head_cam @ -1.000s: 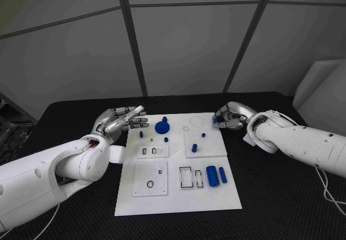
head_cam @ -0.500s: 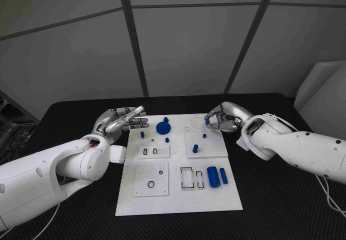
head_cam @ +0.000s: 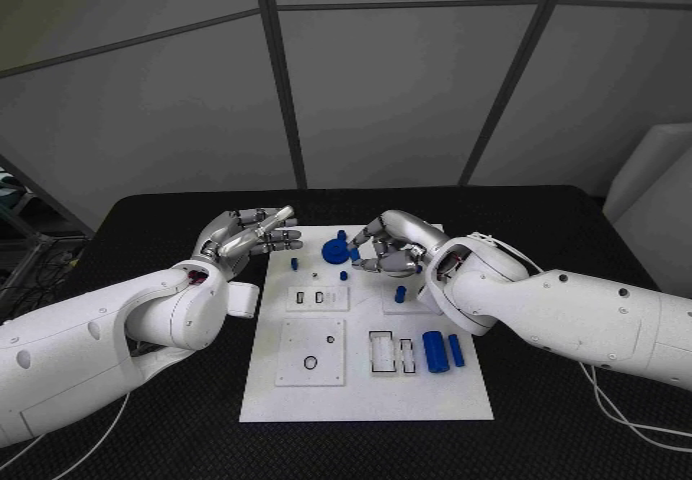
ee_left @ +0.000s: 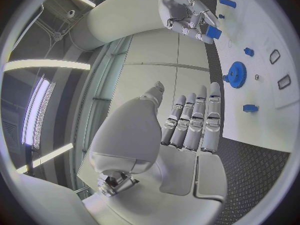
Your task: Assemble the parts on the task board
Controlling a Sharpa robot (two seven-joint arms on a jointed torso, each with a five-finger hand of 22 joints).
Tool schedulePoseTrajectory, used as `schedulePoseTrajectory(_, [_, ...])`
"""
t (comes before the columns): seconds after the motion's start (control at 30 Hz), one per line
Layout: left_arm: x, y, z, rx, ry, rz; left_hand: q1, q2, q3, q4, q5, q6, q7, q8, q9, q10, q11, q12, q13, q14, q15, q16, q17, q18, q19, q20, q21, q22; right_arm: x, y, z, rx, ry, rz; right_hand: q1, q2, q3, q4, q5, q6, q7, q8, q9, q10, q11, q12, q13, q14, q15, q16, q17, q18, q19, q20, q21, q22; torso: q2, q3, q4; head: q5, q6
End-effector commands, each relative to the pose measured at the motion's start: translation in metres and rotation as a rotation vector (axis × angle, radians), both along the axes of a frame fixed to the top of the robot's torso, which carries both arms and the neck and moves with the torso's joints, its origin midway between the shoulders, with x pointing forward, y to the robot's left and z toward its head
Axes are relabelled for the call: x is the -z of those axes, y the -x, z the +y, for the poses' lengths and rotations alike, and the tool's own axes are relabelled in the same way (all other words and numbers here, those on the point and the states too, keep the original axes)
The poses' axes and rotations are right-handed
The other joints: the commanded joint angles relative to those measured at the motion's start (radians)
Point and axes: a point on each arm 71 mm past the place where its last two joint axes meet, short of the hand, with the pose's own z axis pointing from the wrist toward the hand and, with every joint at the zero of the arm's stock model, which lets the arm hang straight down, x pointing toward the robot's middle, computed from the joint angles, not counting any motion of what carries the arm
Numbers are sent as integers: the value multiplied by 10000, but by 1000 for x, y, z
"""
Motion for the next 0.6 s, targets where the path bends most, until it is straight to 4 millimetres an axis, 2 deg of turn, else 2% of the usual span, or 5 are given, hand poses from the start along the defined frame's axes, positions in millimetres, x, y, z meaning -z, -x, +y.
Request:
schedulePoseTrajectory(0.03, [-2,0,-1,110,9,-122,-17,4,11,-44,-5,33,429,-9,9,13,-20,49,6,47,50,-61,13,-49,5,28,-35,-13,4,0,9,38,613,239,-175,-5,141,89,-90,106,-6,72,78,-51,-27,-28,-4,815,-20,15,1625,-48,2,-31,-31,-11,21,-4,-28,47,-26])
schedulePoseTrajectory(0.2, [-1,-2,1,38,-17,-137,-17,4,11,-44,-5,33,429,-9,9,13,-20,49,6,47,50,-61,13,-49,5,28,-35,-13,15,2,25,-164,1049,574,-269,-59,156,111,-159,73,5,55,71,-88,-19,-85,-53,813,-15,8,1615,-44,-12,-28,-45,-30,5,5,-43,79,-69])
schedulePoseTrajectory(0.4, [-1,-3,2,-19,-35,-151,-17,4,11,-44,-5,33,429,-9,9,13,-20,49,6,47,50,-61,13,-49,5,28,-35,-13,29,6,41,-366,1424,878,-317,-85,158,126,-178,67,8,52,70,-111,-15,-118,-80,812,-11,7,1614,-44,-11,-25,-46,-29,11,0,-11,68,-100])
schedulePoseTrajectory(0.6, [0,-4,3,-50,-46,-152,-13,6,21,-60,-5,26,429,-12,7,8,-20,48,4,47,51,-69,14,-50,4,28,-37,-16,38,9,51,-559,1673,1011,-362,-118,156,137,-196,64,9,51,69,-111,-13,-118,-78,815,-9,13,1627,-47,-2,-23,-39,-15,6,15,-28,109,-111])
